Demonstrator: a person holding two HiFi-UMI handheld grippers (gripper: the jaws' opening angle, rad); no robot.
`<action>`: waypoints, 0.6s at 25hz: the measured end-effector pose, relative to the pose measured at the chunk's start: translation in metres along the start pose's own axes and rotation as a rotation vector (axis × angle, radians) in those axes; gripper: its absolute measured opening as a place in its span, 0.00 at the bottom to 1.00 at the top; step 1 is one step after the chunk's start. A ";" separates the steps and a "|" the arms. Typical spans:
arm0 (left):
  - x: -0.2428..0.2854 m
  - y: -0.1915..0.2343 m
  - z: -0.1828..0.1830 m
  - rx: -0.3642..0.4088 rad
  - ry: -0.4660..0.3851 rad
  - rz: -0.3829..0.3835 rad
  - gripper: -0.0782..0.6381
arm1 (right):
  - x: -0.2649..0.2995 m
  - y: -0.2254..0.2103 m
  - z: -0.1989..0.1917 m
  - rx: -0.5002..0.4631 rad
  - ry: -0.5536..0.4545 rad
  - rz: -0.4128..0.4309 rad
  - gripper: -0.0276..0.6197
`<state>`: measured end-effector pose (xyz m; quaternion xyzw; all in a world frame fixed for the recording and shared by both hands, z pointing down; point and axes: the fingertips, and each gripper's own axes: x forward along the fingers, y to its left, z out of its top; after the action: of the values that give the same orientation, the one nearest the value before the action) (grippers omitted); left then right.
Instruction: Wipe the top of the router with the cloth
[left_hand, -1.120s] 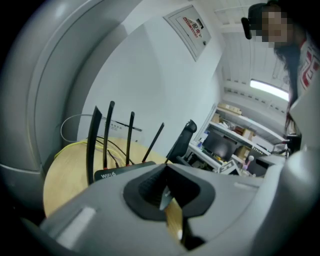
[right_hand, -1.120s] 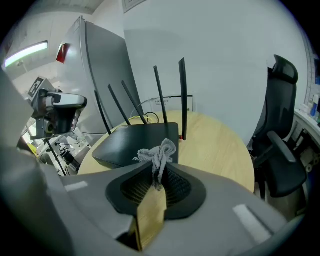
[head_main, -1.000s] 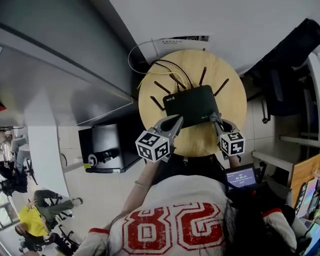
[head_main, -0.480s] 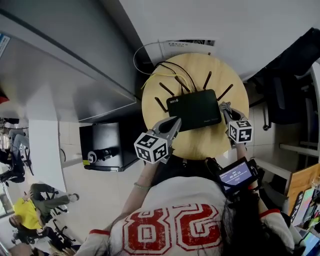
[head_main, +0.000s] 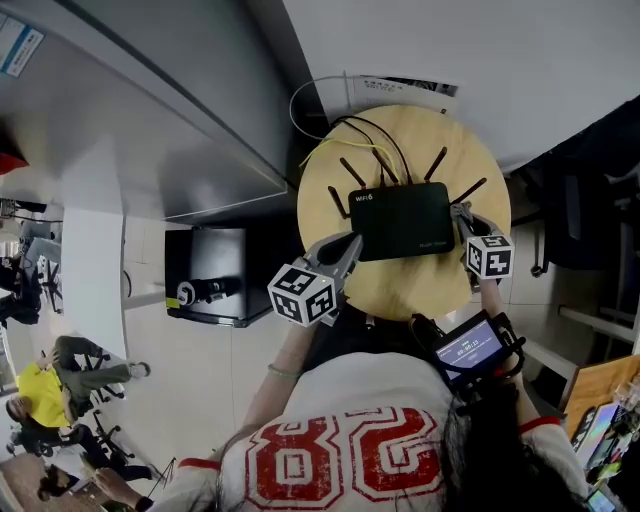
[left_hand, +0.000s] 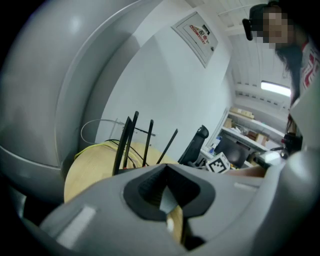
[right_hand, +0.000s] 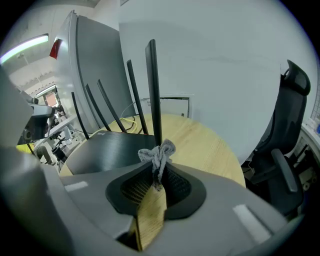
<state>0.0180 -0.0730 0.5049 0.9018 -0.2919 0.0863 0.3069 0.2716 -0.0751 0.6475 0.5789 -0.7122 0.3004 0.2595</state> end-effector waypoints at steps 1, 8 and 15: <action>0.000 0.000 -0.001 -0.001 0.000 0.002 0.11 | 0.001 0.000 0.000 -0.001 0.002 0.003 0.13; 0.001 -0.004 -0.003 -0.003 0.003 0.002 0.11 | 0.000 0.004 -0.005 0.005 0.004 0.022 0.13; 0.007 -0.013 -0.005 0.007 0.016 -0.027 0.11 | -0.014 0.011 -0.019 0.036 0.000 0.022 0.13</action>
<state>0.0310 -0.0651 0.5046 0.9058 -0.2770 0.0905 0.3075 0.2640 -0.0508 0.6491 0.5755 -0.7131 0.3162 0.2455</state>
